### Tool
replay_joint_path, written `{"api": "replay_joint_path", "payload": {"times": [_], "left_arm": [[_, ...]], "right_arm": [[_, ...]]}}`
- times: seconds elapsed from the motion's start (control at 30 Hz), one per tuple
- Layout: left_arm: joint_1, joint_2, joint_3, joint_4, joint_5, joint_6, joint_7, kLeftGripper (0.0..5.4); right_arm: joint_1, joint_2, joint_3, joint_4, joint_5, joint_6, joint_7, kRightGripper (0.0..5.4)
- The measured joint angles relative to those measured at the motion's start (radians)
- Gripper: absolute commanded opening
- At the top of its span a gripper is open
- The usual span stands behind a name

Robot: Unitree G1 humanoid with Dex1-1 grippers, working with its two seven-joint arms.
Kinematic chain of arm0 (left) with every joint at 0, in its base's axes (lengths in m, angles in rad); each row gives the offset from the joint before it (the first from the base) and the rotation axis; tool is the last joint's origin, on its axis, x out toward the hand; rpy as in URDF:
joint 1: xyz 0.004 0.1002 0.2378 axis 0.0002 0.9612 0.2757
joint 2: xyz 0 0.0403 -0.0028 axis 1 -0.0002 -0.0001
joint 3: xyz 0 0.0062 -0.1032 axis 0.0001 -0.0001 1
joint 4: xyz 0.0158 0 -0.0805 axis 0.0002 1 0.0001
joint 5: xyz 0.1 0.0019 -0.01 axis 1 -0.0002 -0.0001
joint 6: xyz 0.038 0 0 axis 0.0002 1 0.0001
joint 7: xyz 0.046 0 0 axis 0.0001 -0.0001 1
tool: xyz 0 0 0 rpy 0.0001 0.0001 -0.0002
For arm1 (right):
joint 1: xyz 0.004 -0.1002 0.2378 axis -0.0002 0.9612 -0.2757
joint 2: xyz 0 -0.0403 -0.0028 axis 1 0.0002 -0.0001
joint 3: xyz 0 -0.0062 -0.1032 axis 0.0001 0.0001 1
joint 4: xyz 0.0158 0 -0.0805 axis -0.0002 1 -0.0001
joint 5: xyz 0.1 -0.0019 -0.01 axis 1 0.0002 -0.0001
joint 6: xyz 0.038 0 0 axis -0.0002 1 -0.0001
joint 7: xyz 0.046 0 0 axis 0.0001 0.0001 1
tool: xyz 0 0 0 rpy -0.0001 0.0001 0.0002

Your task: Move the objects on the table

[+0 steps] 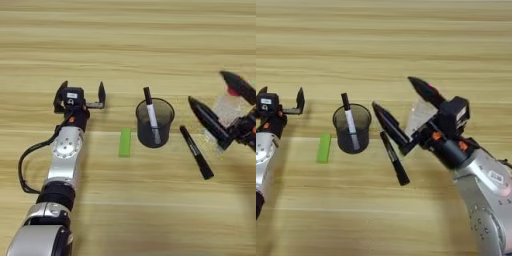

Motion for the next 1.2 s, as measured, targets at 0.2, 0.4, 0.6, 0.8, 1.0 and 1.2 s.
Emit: {"api": "replay_joint_path", "payload": {"times": [0.2, 0.4, 0.6, 0.8, 1.0, 1.2], "left_arm": [[0.0, 0.0, 0.0, 0.001, 0.0, -0.001, -0.001, 5.4], [-0.001, 0.0, 0.0, 0.002, 0.0, -0.008, -0.007, 5.4], [-0.002, -0.002, 0.0, -0.002, -0.009, -0.023, -0.021, 5.4], [0.0, -0.007, 0.002, -0.024, -0.039, -0.032, -0.065, 5.4], [0.01, -0.034, 0.015, -0.104, -0.162, 0.003, -0.194, 5.4], [0.041, -0.036, 0.007, -0.236, -0.222, 0.105, -0.274, 5.4]], "right_arm": [[-0.076, 0.032, -0.127, 0.084, -0.056, -0.121, -0.137, 5.37], [-0.165, 0.037, -0.247, 0.294, -0.273, -0.274, -0.337, 5.37], [-0.227, 0.029, -0.284, 0.592, -0.349, -0.304, -0.428, 5.37], [-0.295, 0.001, -0.284, 0.892, -0.397, -0.39, -0.443, 5.37], [-0.349, -0.008, -0.269, 1.157, -0.418, -0.491, -0.44, 5.37], [-0.381, -0.014, -0.259, 1.254, -0.419, -0.542, -0.439, 5.37]]}}
